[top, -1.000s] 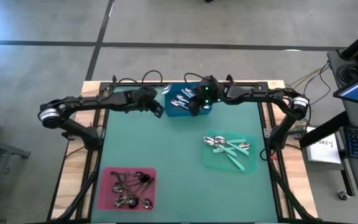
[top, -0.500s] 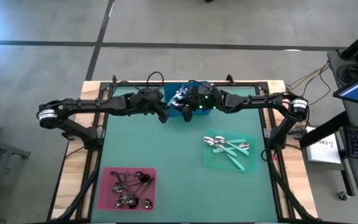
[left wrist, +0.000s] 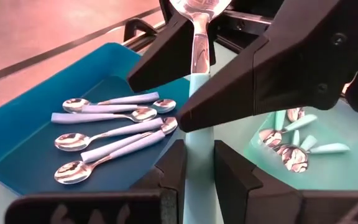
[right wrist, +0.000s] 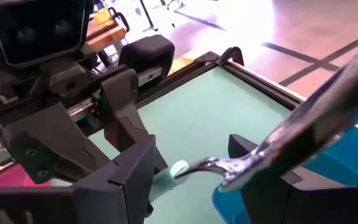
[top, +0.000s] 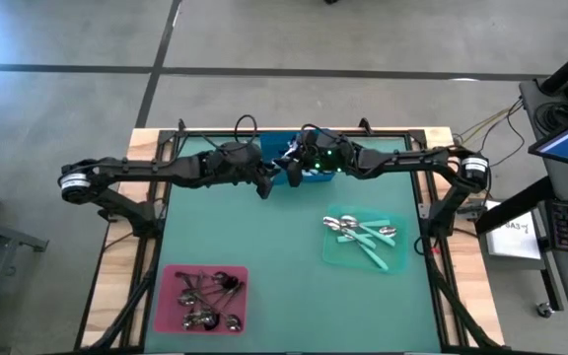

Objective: Sort silverware by color (type)
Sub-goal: Put the green spoon into the green bin

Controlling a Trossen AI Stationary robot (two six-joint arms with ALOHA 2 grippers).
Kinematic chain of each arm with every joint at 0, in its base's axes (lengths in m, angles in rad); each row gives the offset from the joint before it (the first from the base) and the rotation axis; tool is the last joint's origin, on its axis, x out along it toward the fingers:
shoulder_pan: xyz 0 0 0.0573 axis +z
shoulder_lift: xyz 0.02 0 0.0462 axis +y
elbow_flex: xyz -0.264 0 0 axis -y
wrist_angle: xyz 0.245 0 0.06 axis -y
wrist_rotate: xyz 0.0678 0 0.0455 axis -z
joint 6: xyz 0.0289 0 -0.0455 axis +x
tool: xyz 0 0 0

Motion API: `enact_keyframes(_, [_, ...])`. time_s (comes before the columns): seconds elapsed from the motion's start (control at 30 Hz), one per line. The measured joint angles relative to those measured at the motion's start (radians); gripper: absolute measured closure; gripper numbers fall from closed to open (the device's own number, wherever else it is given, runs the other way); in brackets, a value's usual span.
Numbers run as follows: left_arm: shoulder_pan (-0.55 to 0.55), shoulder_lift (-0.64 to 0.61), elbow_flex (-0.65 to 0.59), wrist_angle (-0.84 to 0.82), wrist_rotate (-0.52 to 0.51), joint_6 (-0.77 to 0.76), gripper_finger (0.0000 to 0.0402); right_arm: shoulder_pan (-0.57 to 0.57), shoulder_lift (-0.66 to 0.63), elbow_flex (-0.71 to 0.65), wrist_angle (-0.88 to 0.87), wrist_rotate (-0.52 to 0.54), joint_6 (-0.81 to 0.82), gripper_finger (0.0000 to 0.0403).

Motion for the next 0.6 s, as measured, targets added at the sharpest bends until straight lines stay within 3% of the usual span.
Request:
enact_keyframes(0.17, [0.0, 0.0, 0.0, 0.0, -0.002, 0.0, 0.0362, 0.0, 0.0, 0.0, 0.01, 0.0, 0.0, 0.0244])
enact_keyframes(0.37, [0.001, 0.003, 0.0, 0.018, -0.007, 0.011, 0.0343, 0.002, 0.0, 0.002, 0.033, -0.023, -0.008, 0.0368])
enact_keyframes(0.6, [0.0, 0.002, 0.0, 0.009, -0.006, 0.023, 0.0312, -0.007, -0.004, 0.043, -0.057, 0.01, -0.068, 0.0386])
